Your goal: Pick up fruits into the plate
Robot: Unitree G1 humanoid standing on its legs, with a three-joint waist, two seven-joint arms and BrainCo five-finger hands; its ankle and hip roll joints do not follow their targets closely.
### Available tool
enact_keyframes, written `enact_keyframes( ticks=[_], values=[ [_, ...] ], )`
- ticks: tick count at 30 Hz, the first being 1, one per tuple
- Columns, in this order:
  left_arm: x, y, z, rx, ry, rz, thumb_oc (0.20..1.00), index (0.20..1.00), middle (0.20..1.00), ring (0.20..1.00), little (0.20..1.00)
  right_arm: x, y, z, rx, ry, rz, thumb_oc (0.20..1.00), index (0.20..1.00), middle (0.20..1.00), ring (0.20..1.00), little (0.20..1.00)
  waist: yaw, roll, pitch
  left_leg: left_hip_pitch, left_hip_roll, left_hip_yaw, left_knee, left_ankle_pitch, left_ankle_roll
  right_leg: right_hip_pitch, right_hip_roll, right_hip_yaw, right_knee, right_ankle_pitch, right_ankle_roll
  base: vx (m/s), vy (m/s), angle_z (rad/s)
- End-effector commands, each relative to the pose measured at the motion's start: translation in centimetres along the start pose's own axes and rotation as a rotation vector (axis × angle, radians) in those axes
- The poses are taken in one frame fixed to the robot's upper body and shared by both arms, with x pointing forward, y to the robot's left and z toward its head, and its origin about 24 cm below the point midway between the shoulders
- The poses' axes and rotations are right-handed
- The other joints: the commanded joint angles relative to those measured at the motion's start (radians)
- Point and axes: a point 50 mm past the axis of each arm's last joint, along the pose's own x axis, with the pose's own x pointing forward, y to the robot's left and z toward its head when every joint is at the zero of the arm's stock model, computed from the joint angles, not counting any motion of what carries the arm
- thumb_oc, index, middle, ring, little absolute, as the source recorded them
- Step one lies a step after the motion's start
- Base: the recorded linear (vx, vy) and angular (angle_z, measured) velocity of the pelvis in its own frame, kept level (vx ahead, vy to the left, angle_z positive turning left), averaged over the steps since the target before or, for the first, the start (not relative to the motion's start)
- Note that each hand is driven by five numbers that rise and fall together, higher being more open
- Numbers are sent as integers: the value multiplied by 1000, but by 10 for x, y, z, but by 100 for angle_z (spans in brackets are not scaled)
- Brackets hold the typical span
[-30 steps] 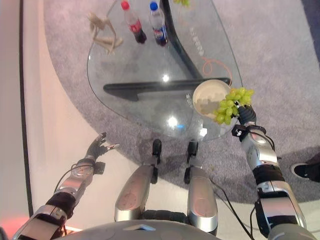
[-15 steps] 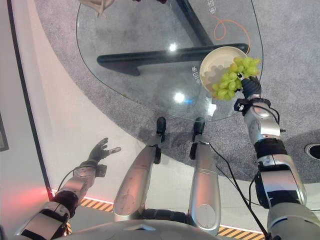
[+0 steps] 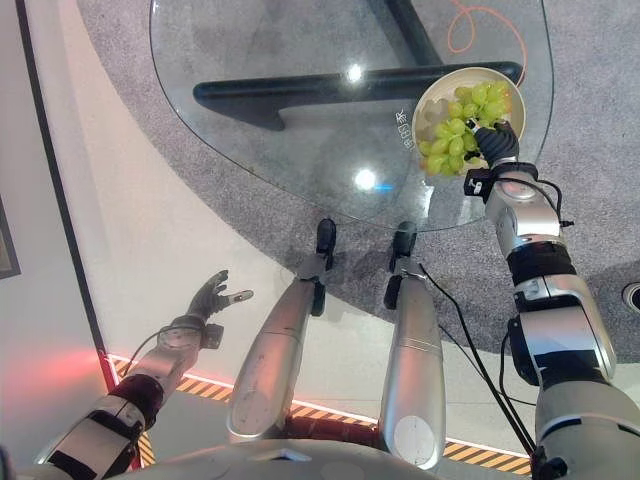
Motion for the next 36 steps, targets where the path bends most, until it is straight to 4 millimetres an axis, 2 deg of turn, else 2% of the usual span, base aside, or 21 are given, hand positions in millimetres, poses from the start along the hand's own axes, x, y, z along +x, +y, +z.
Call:
enact_keyframes(
  ticks=[1, 14, 30, 34, 36],
  values=[
    [-6, -8, -12, -44, 18, -12, 1000, 1000, 1000, 1000, 1000, -2, -29, 7, -108, -5, -76, 1000, 1000, 1000, 1000, 1000, -5, 61, -42, -21, -49, 35, 107, -101, 32, 33, 32, -38, 24, -42, 28, 0, 0, 0],
    [-7, -10, -8, -63, -16, -37, 1000, 1000, 1000, 1000, 1000, -3, -30, 5, -90, -9, -84, 1000, 1000, 1000, 1000, 1000, -9, 61, -42, -15, -54, 39, 93, -101, 42, 27, 39, -33, 13, -31, 30, 0, 0, 0],
    [-8, -6, -10, -77, -16, -30, 1000, 1000, 1000, 1000, 1000, -9, -27, 3, -16, -78, -76, 1000, 1000, 1000, 1000, 1000, -25, 40, -42, 54, -52, 42, 59, -102, 53, 85, 55, -20, -20, -19, 35, -5, 6, -1],
    [-8, -5, -11, -88, -18, -30, 1000, 1000, 1000, 1000, 1000, -14, -22, -6, 26, -92, -85, 1000, 1000, 1000, 1000, 1000, -33, 26, -42, 95, -49, 43, 40, -104, 57, 121, 60, -14, -38, -16, 37, -10, 3, -2],
    [-8, -4, -12, -112, -15, -35, 1000, 1000, 1000, 1000, 1000, -19, -18, -17, 47, -89, -95, 1000, 1000, 1000, 1000, 1000, -42, 12, -42, 142, -45, 46, 17, -103, 58, 167, 60, -10, -64, -11, 39, -35, 23, -4]
  ],
)
